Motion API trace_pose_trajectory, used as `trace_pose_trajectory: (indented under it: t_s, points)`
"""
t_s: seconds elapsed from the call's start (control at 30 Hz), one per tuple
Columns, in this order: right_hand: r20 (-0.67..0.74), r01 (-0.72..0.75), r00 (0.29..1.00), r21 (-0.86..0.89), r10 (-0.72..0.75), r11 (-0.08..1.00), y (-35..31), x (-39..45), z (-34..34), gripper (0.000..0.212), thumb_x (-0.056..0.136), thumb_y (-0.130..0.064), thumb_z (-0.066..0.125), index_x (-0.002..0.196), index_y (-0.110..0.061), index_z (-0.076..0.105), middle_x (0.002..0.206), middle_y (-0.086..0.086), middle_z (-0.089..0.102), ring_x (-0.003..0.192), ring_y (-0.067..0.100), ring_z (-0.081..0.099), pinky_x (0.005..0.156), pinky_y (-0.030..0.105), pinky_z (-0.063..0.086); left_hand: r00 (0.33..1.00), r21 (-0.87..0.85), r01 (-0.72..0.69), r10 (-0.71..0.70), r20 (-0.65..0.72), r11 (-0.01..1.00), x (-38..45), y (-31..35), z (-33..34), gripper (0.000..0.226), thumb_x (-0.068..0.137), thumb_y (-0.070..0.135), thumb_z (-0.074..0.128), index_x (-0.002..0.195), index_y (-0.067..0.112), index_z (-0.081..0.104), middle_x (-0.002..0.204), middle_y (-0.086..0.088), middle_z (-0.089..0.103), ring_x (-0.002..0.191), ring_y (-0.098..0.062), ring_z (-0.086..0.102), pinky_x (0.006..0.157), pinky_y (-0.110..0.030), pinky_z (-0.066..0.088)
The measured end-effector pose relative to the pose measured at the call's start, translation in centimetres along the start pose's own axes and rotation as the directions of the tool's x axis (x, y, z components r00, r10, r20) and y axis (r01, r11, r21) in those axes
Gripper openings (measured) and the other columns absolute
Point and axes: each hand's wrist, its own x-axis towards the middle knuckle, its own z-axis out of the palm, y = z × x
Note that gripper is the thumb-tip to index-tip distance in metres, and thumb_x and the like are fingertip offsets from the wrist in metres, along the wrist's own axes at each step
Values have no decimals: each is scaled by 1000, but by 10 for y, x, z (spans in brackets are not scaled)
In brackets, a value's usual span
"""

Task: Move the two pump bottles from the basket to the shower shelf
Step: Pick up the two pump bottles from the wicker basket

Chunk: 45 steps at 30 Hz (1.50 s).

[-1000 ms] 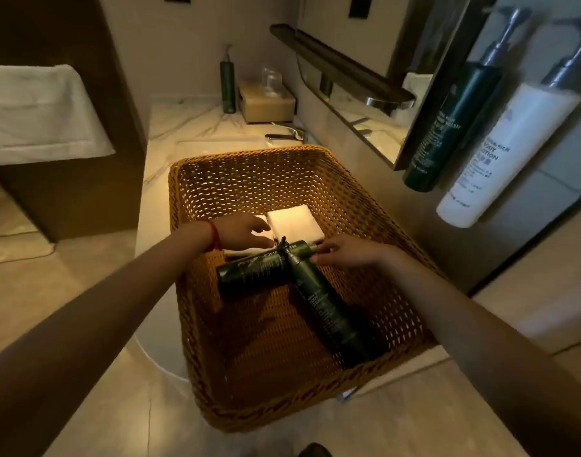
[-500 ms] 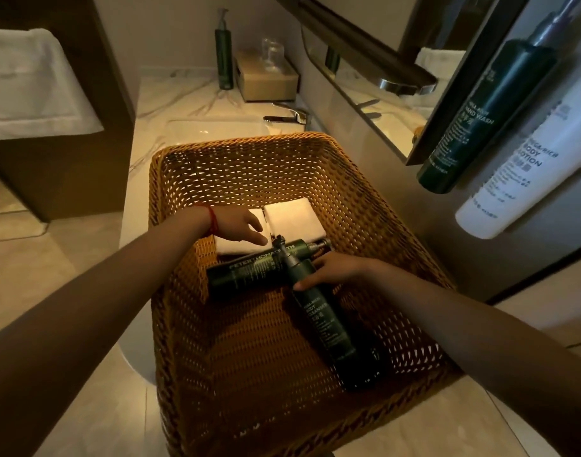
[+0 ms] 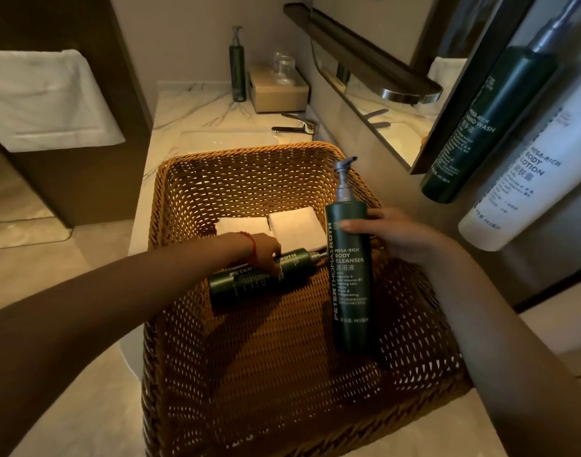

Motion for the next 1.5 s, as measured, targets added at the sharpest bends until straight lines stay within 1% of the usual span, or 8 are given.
trace_pose_trajectory:
  t_s: [0.53,0.7,0.77,0.87,1.0,1.2,1.3,1.5]
  points:
    - [21,94,995,22,-94,995,8,-6,6,58,42,-51,75,93,-29,59,98,-1,67,84,11,66,54,19,52,996,-76,8,-14,-84,997,11,2,6,65,71,46,64,121,7,47,118,-14,57,103,-26,54,89,-37,48]
    - [29,117,993,26,-118,993,10,-5,1,58,39,-53,77,91,-31,61,92,-5,69,75,7,69,52,20,53,966,-271,-80,8,-257,959,-17,-5,-19,55,69,46,66,105,7,58,86,-4,60,76,-16,59,57,-24,50]
    - [26,128,991,30,-129,991,10,-3,-1,58,38,-54,79,89,-32,61,86,-7,71,73,6,69,50,18,53,950,-406,-124,-11,-313,905,-33,-12,-27,46,69,44,66,100,11,59,81,1,59,72,-12,60,48,-18,48]
    - [41,144,988,55,-147,988,6,0,-2,58,37,-55,82,86,-33,61,76,-16,74,72,3,68,48,17,52,922,-615,-181,-86,-378,768,-61,-22,-30,31,67,46,65,86,22,57,86,2,60,78,-13,60,52,-20,48]
    - [65,177,981,72,-182,982,-4,7,3,61,36,-55,82,88,-30,63,78,-16,74,71,5,69,47,18,52,874,-787,-265,-206,-441,557,-95,-27,-27,42,53,54,63,83,26,57,93,0,61,86,-16,59,61,-26,47]
    - [56,240,969,20,-240,971,-30,14,23,65,34,-64,77,86,-27,66,80,-6,75,74,13,70,55,26,53,796,-849,-385,-336,-504,362,-143,-33,-20,52,44,55,69,85,24,60,95,0,64,87,-13,62,61,-26,52]
    - [70,260,962,44,-263,965,-48,14,39,63,36,-61,77,87,-25,66,76,-8,75,73,12,70,54,26,54,745,-839,-445,-390,-541,314,-168,-39,-17,45,48,52,67,83,24,59,91,2,63,81,-10,62,51,-19,52]
    - [116,332,935,51,-336,942,-95,9,92,61,39,-58,77,88,-23,65,74,-10,75,71,10,70,54,26,55,664,-781,-564,-416,-621,267,-224,-74,-8,55,52,49,65,96,17,57,94,-2,64,84,-13,65,64,-25,52]
